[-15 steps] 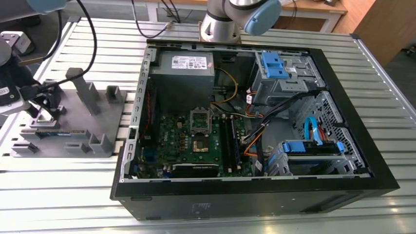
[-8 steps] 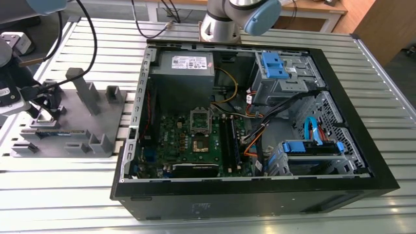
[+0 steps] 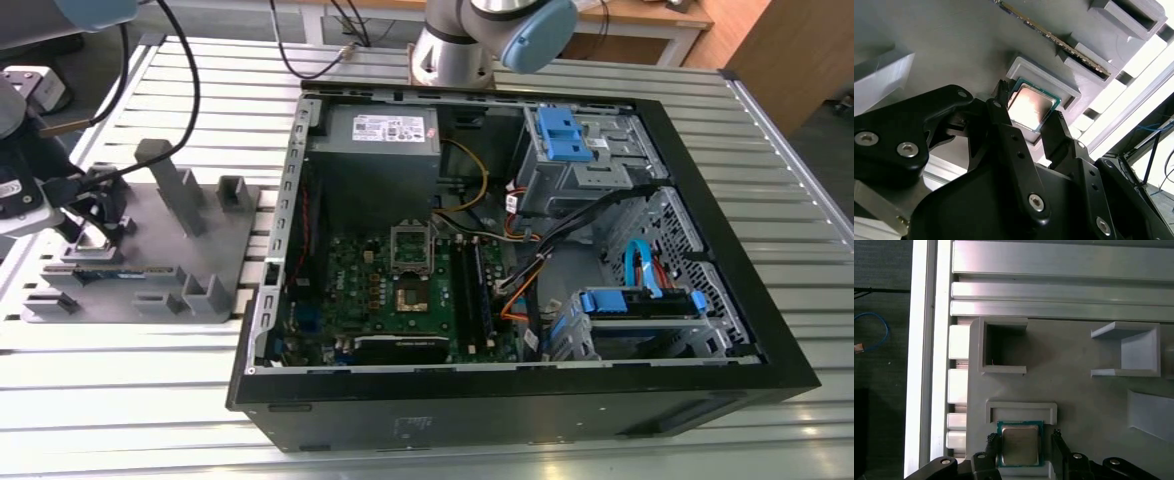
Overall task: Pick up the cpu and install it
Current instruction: 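Pick up the cpu and move it towards the insertion slot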
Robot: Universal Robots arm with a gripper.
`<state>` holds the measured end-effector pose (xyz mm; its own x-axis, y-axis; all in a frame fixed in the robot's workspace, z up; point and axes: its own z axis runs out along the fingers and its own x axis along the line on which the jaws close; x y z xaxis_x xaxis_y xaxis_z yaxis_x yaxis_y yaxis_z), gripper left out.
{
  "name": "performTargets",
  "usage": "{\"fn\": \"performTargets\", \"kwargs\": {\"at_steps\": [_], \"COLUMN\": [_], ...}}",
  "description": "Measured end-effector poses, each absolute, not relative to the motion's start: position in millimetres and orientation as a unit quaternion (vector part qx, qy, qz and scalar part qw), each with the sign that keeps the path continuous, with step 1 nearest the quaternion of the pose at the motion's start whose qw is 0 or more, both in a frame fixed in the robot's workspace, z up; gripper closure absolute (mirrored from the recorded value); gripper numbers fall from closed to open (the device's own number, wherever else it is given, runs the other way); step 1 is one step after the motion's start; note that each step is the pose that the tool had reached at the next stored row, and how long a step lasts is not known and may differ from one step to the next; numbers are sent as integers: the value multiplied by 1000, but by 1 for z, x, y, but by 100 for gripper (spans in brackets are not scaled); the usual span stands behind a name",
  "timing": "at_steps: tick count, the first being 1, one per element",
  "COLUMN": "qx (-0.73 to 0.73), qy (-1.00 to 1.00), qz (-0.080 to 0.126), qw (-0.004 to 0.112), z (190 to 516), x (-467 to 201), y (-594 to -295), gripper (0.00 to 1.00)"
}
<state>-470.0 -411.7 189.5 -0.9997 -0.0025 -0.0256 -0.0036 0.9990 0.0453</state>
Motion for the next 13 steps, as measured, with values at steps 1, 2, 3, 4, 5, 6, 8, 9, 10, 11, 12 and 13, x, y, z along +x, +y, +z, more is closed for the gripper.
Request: {"fn": "performTargets", "kwargs": {"at_steps": [1, 2, 3, 4, 5, 6, 8, 9, 10, 11, 12, 13], "qx": [-2, -2, -2, -2, -2, -2, -2, -2, -2, -2, -2, -2], "qy": [1000, 1000, 1000, 1000, 1000, 1000, 1000, 1000, 1000, 1000, 1000, 1000], "qz": [23, 23, 23, 23, 23, 23, 23, 23, 23, 23, 23, 23], "qw": [13, 13, 13, 13, 13, 13, 13, 13, 13, 13, 13, 13], "z": [189, 189, 189, 188, 188, 188, 187, 187, 187, 186, 186, 185], "x": [-470, -470, -470, -470, -470, -471, -471, -471, -471, -472, -472, -472], "y": [-412, -411, -411, -411, -411, -411, -411, -411, -411, -411, -411, -411], "gripper": [47, 47, 47, 47, 47, 47, 47, 47, 47, 47, 47, 47]}}
